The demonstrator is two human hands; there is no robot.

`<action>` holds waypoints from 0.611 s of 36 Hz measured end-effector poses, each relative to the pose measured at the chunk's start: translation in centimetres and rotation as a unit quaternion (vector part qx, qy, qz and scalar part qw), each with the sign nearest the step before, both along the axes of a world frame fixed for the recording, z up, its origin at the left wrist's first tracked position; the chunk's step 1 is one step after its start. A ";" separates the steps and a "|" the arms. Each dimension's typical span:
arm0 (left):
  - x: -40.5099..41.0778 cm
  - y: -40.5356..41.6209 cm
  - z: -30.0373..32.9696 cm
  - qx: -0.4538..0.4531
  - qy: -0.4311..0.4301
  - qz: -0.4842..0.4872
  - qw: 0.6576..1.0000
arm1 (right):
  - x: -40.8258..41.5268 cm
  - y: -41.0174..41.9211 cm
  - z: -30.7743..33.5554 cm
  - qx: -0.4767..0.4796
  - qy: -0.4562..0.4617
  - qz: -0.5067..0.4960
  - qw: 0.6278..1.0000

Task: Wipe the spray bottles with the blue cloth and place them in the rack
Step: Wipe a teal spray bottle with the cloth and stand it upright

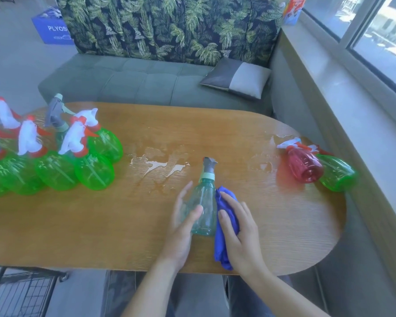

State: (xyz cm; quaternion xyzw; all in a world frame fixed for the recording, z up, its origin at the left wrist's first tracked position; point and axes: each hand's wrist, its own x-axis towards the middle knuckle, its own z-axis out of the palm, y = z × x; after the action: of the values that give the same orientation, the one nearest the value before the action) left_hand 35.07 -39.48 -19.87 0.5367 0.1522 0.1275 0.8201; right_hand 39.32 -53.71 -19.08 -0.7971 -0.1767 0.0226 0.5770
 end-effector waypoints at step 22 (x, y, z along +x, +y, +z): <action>0.2 0.2 -0.2 -0.027 0.007 0.022 0.999 | 3.7 1.4 1.8 -0.186 -0.227 0.069 0.954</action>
State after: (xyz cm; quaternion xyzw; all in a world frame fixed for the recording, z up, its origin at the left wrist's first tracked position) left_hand 35.31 -39.26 -20.09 0.5114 0.1733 0.1375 0.8304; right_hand 43.05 -52.31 -17.23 -0.8606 -0.3496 -0.0865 0.3600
